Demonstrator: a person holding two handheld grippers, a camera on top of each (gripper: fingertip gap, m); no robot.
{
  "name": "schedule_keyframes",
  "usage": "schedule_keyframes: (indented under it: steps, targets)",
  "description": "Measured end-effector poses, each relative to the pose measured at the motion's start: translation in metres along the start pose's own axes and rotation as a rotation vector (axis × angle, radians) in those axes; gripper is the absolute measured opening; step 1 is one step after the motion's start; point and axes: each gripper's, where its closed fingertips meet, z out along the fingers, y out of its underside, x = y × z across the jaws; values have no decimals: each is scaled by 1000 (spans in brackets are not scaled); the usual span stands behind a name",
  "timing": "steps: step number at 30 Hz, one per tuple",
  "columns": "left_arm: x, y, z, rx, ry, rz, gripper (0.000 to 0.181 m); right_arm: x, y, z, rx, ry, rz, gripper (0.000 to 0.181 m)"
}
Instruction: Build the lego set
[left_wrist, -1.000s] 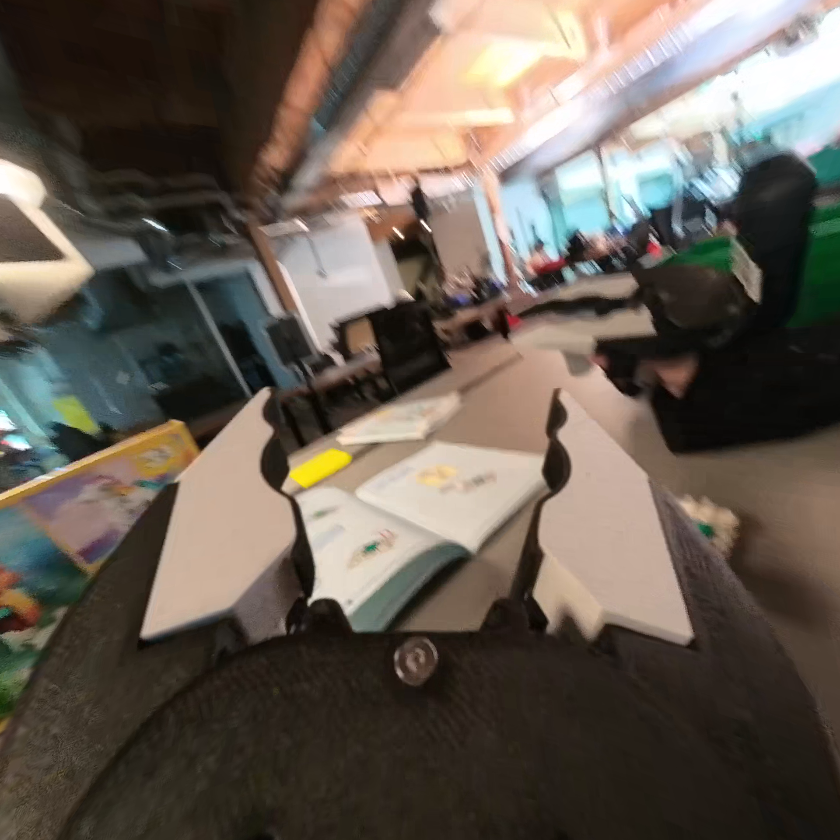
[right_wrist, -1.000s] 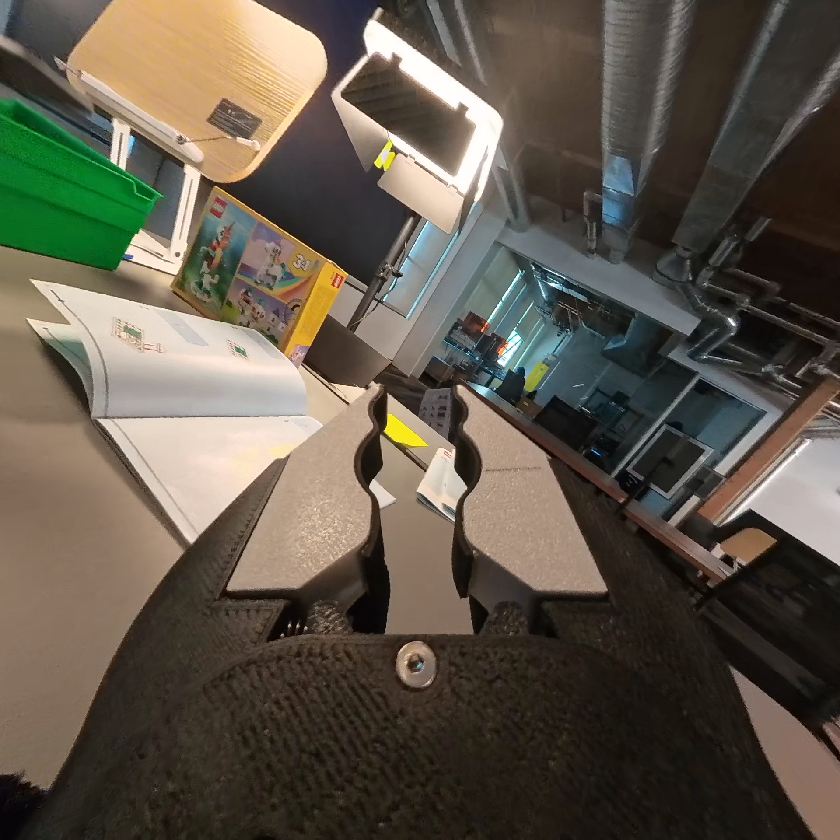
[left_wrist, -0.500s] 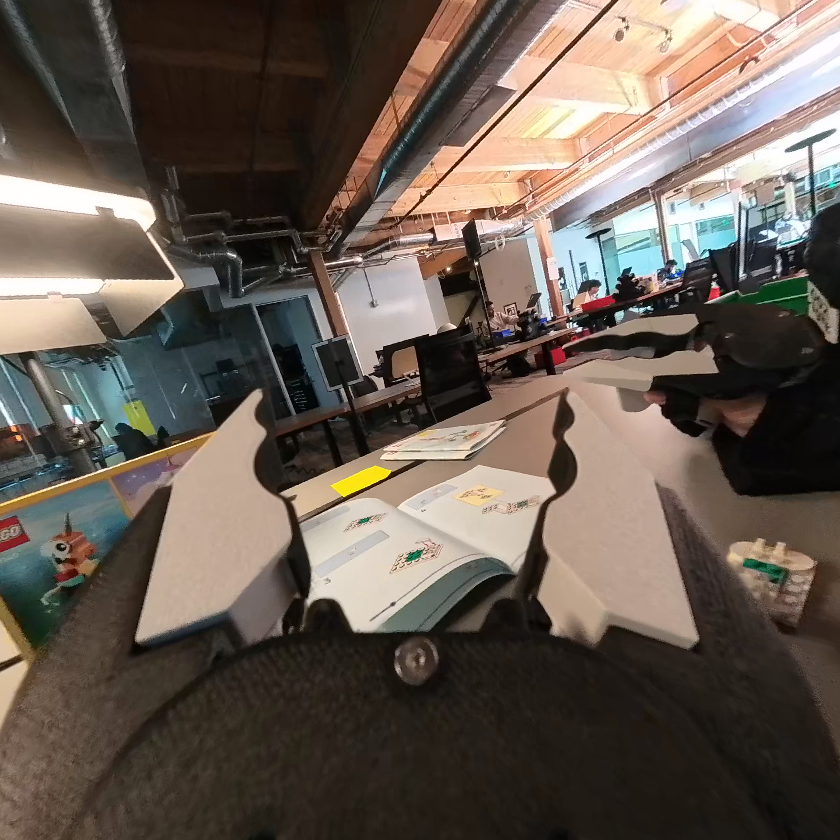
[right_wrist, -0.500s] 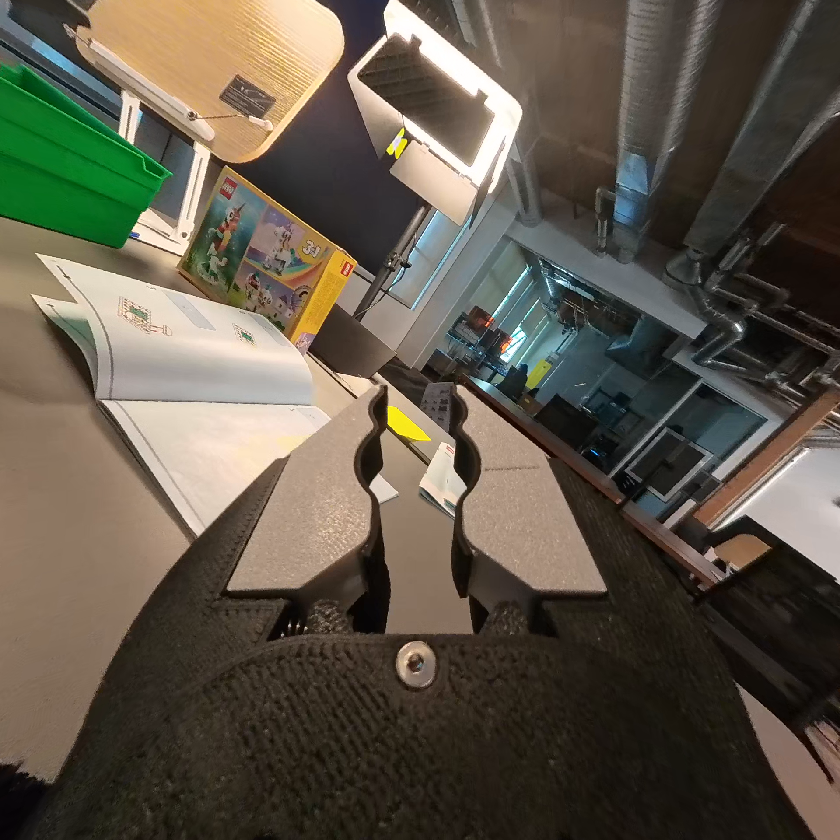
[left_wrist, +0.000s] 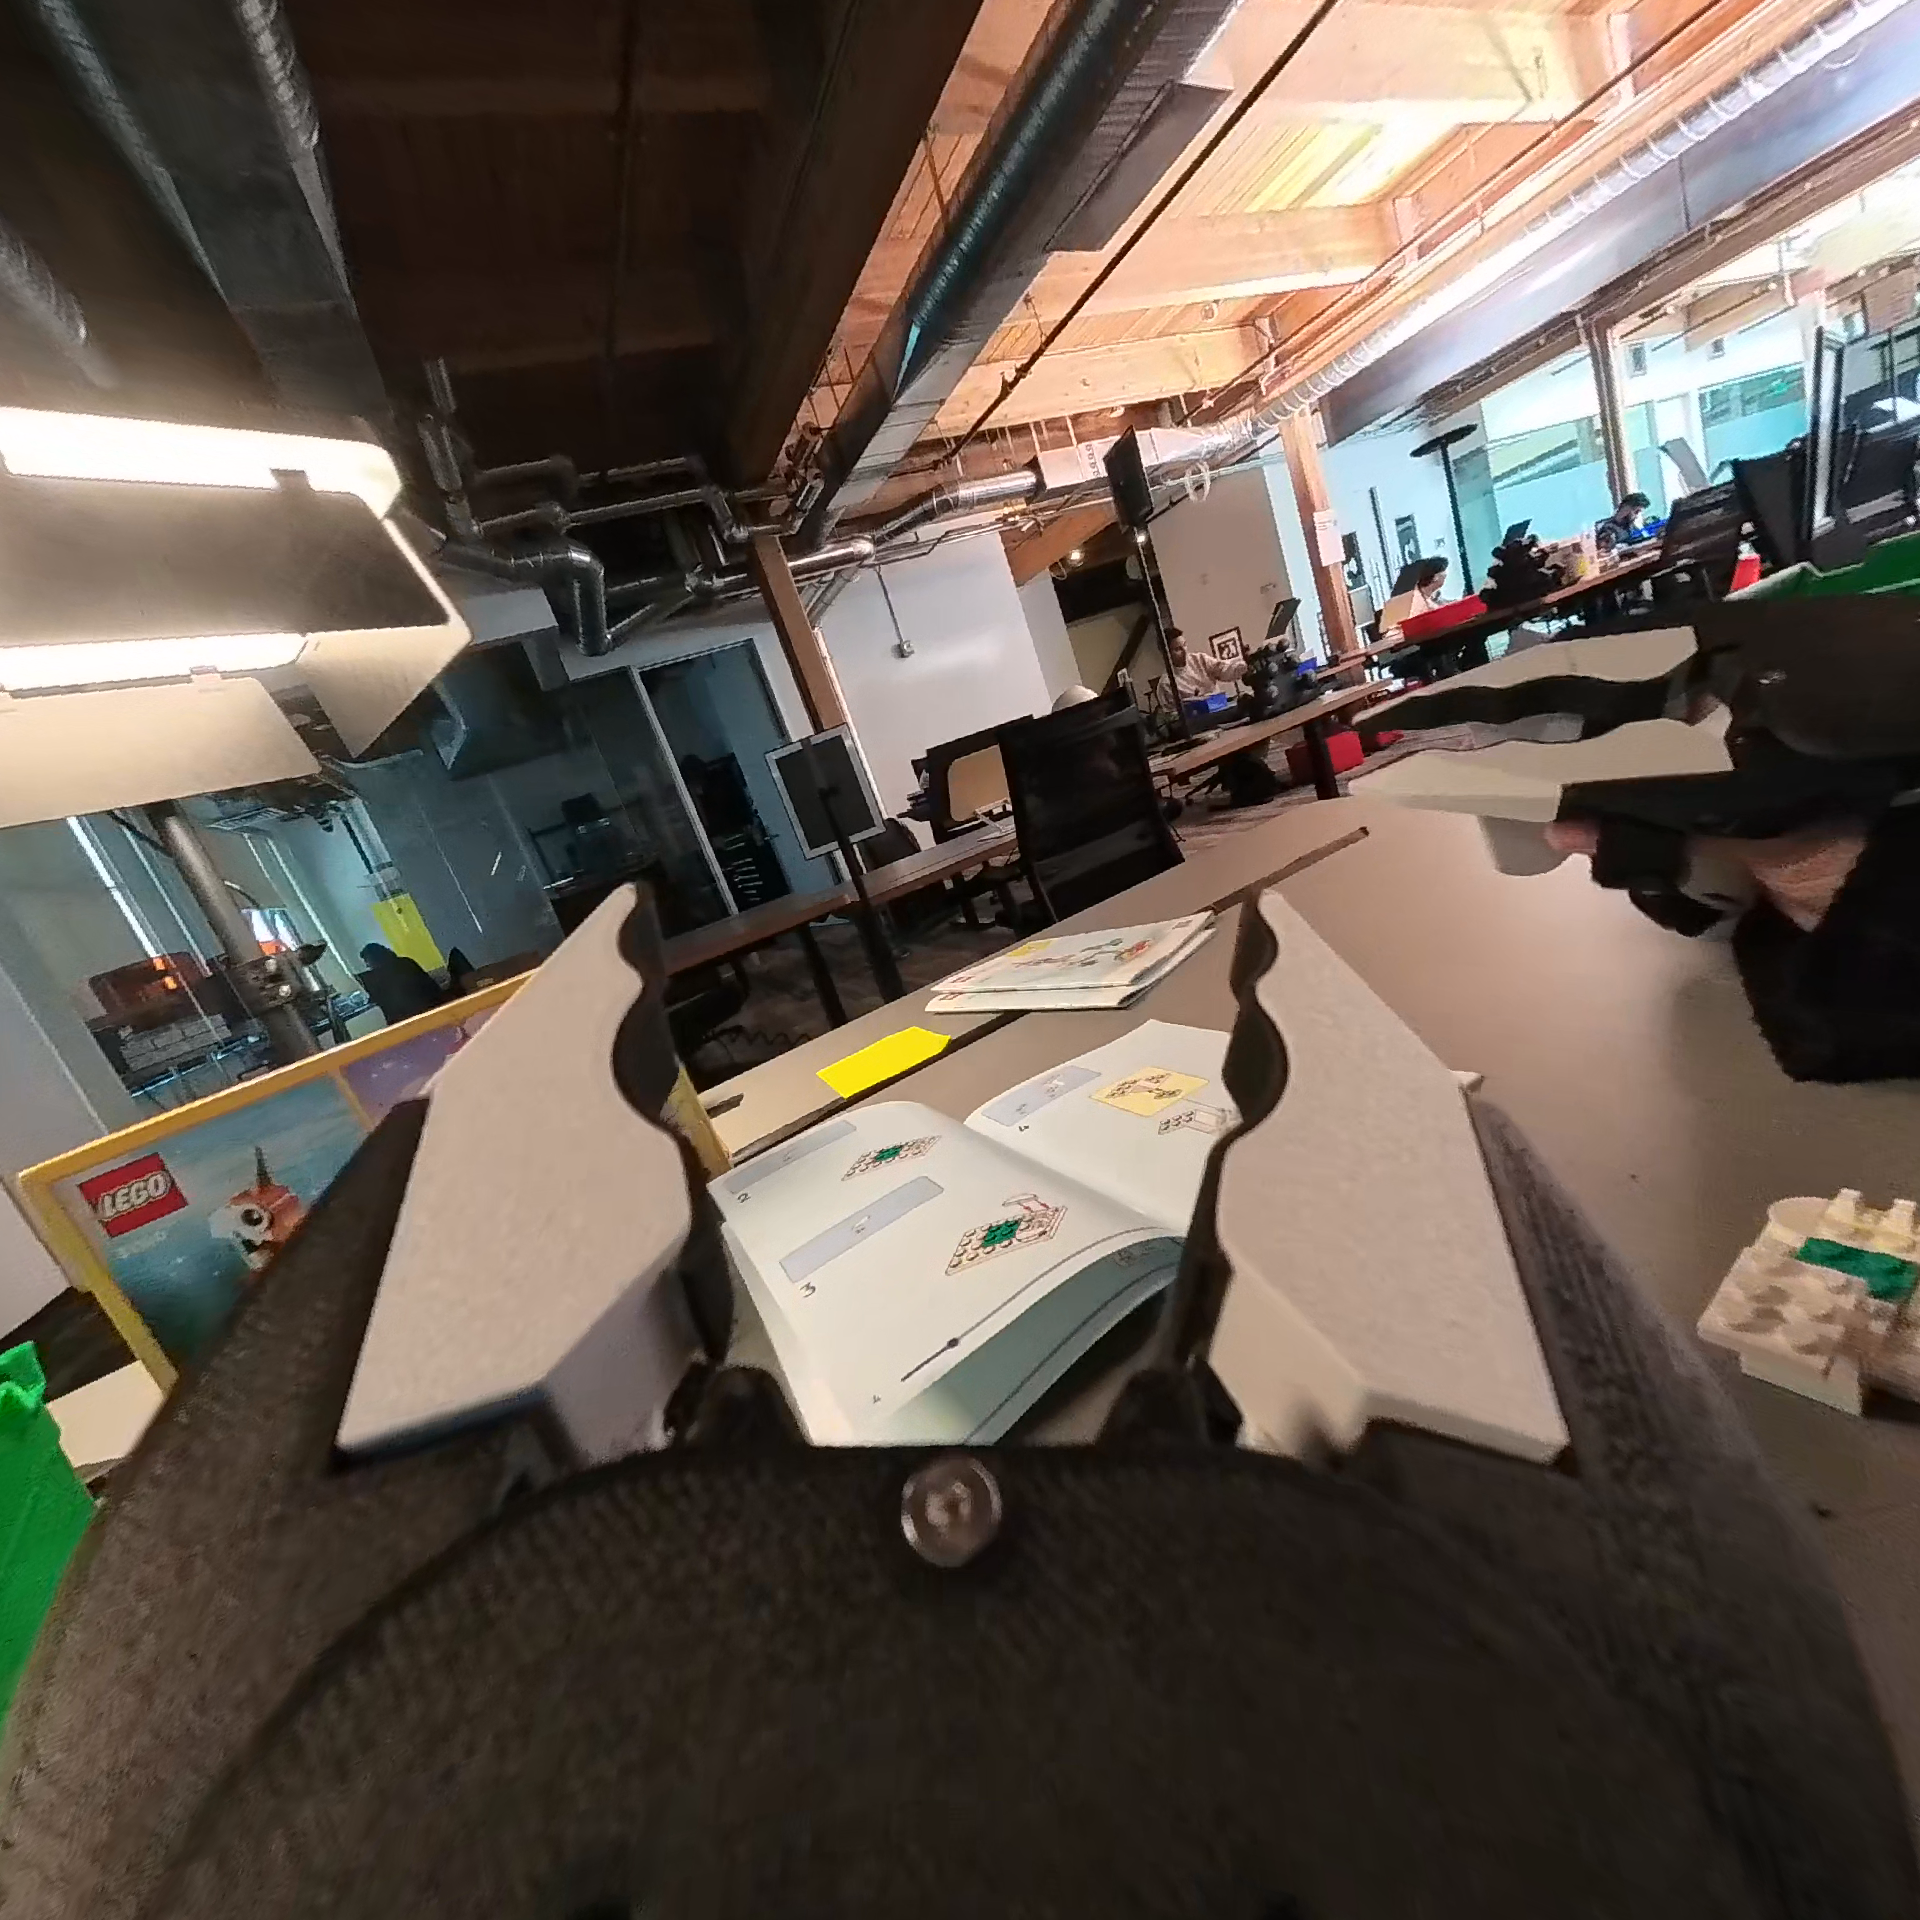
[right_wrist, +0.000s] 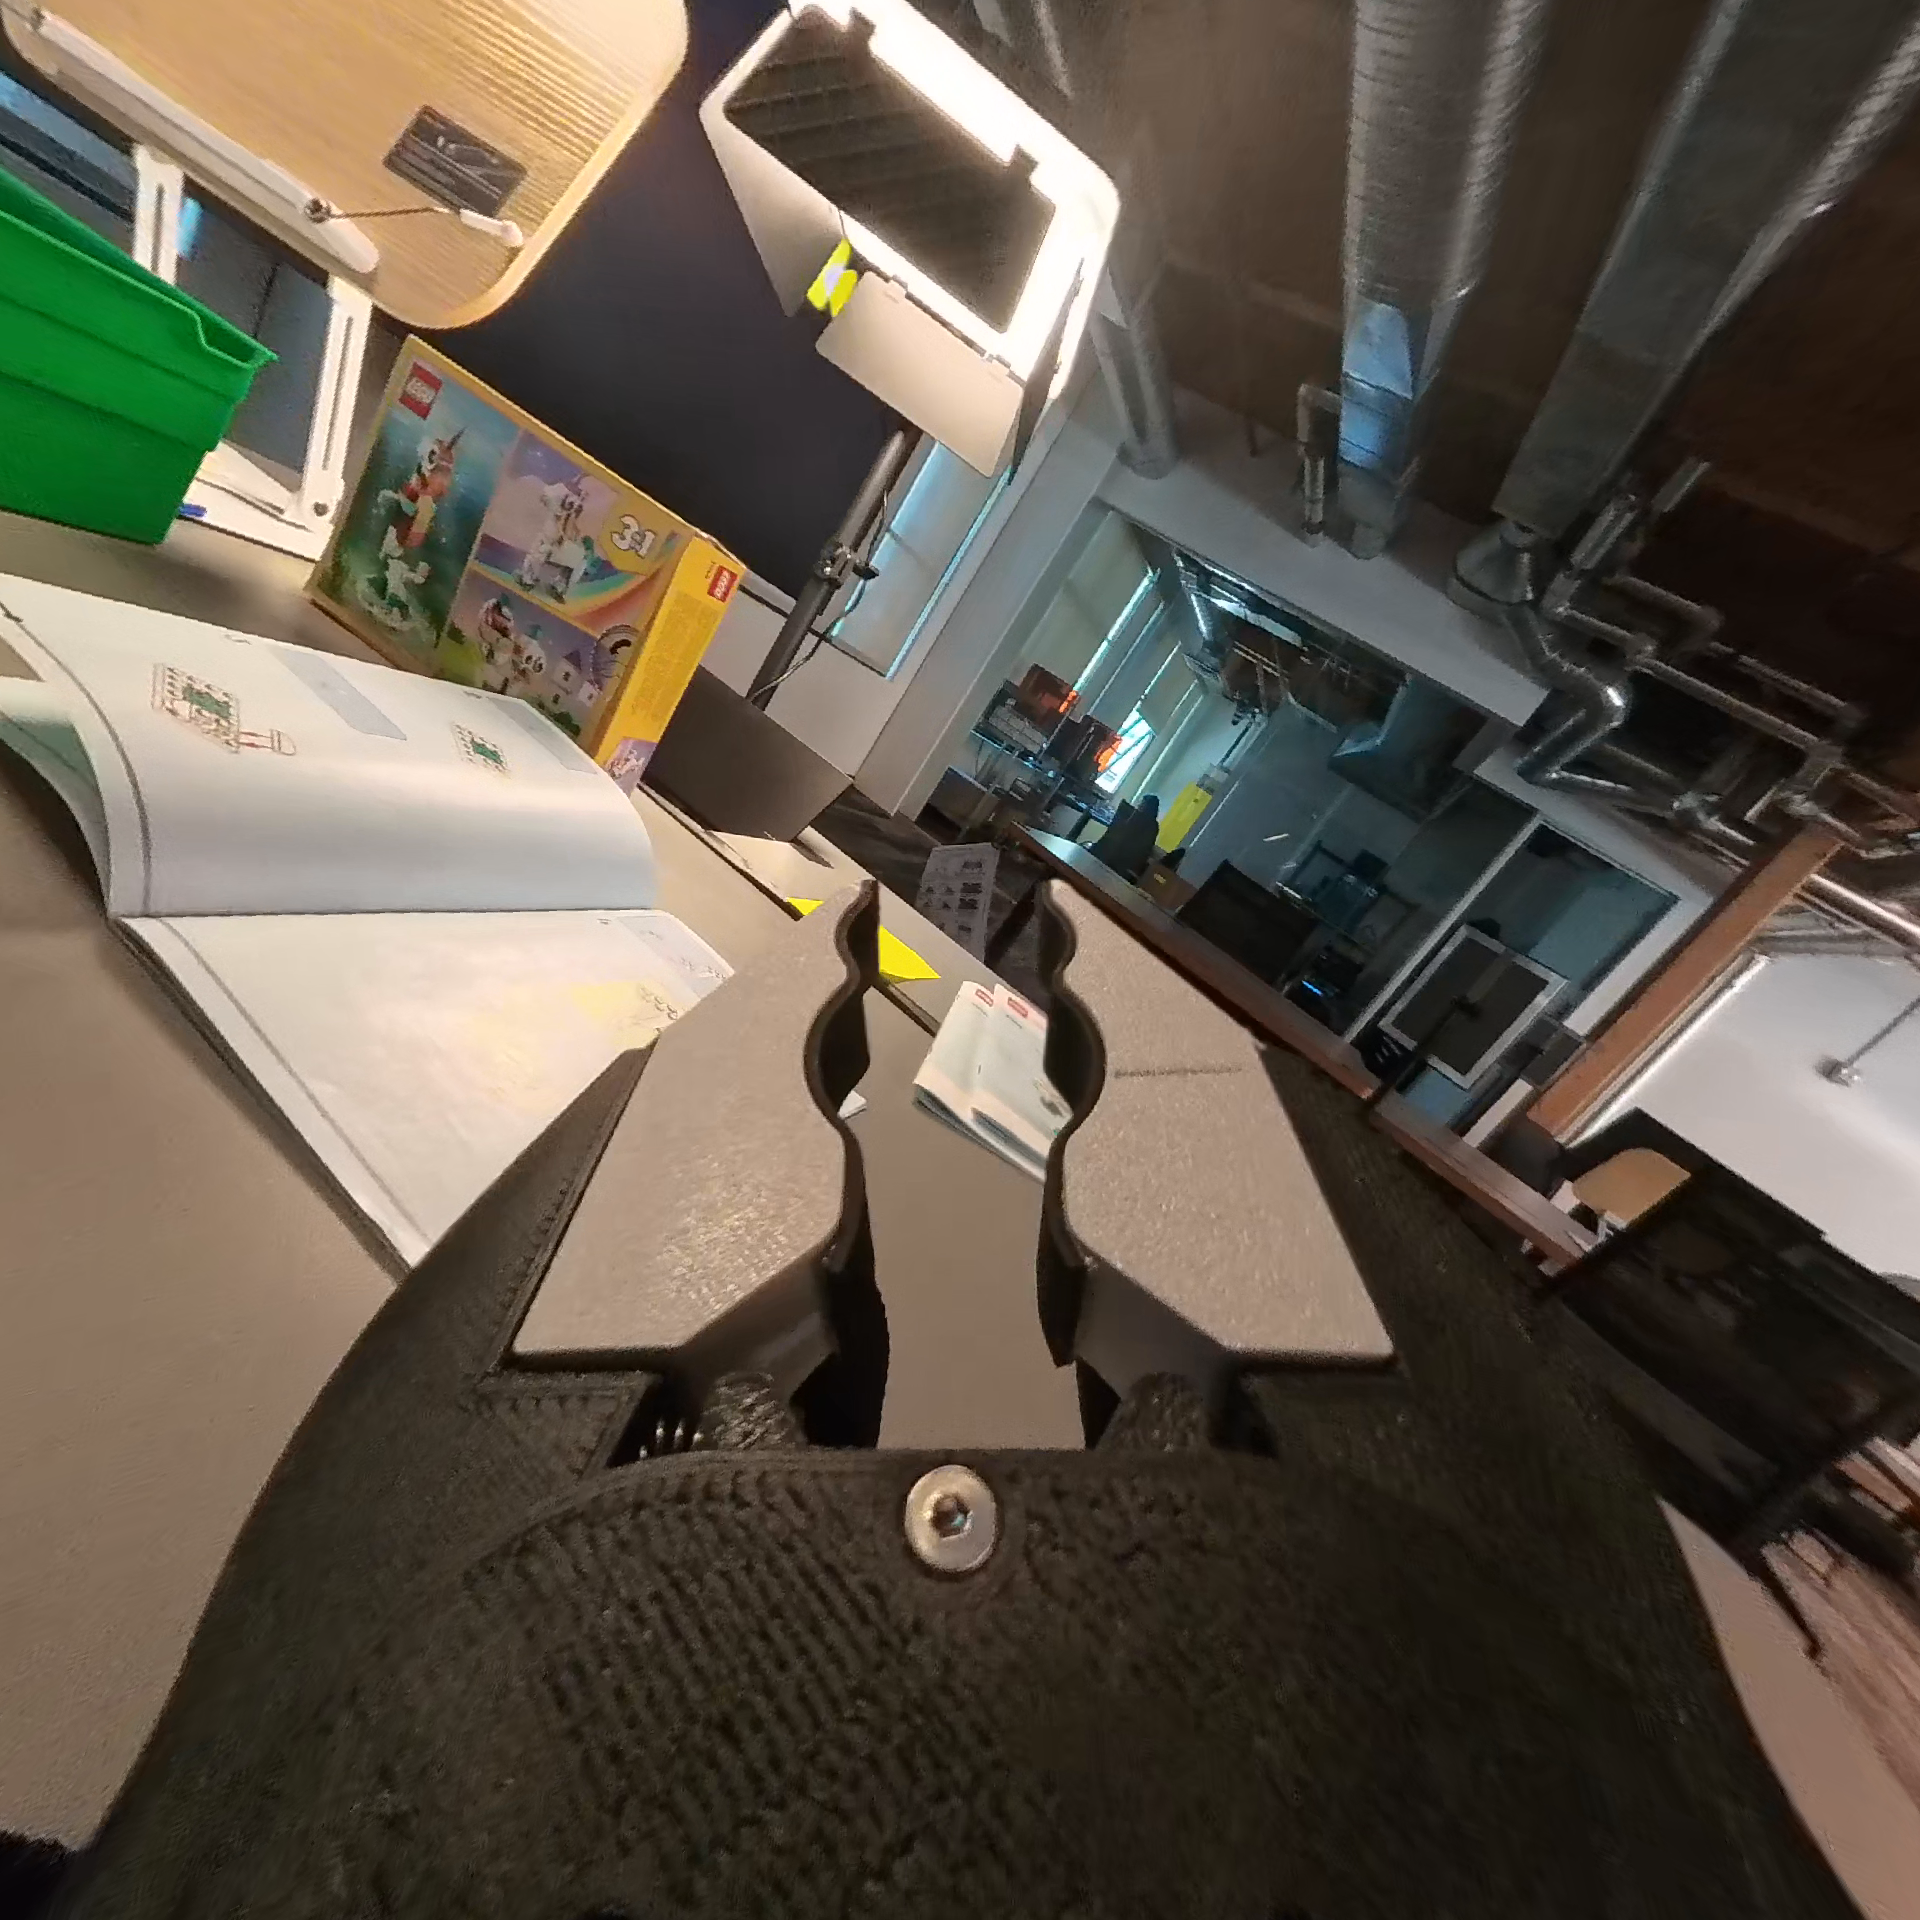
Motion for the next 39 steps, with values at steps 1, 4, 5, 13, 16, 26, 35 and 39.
schedule_keyframes:
  steps: [1, 4, 5, 13, 16, 26, 35, 39]
  targets:
    - [-2, -1, 0, 5, -9, -11, 109, 1, 0, 0, 0, 3, 11, 28]
    - [-6, -2, -1, 10, -19, -43, 111, 2, 1, -1, 1, 0, 29, 27]
    - [-7, 0, -1, 6, -23, -53, 111, 2, 1, -1, 0, -2, 27, 27]
    - [-11, 7, -1, -26, -22, -116, 106, -7, 0, 0, 0, -32, -19, 24]
    - [7, 11, -3, -103, 90, -186, 88, -8, 0, 0, -2, -38, -24, 23]
    - [26, 8, -7, -98, 209, -202, 68, -9, 1, 0, -3, -45, -27, 22]
    - [24, 8, -6, -87, 195, -179, 67, -8, 3, 1, -11, -46, -8, 20]
    - [29, 16, -5, -128, 215, -193, 68, -5, 6, 2, -19, -42, 26, 20]
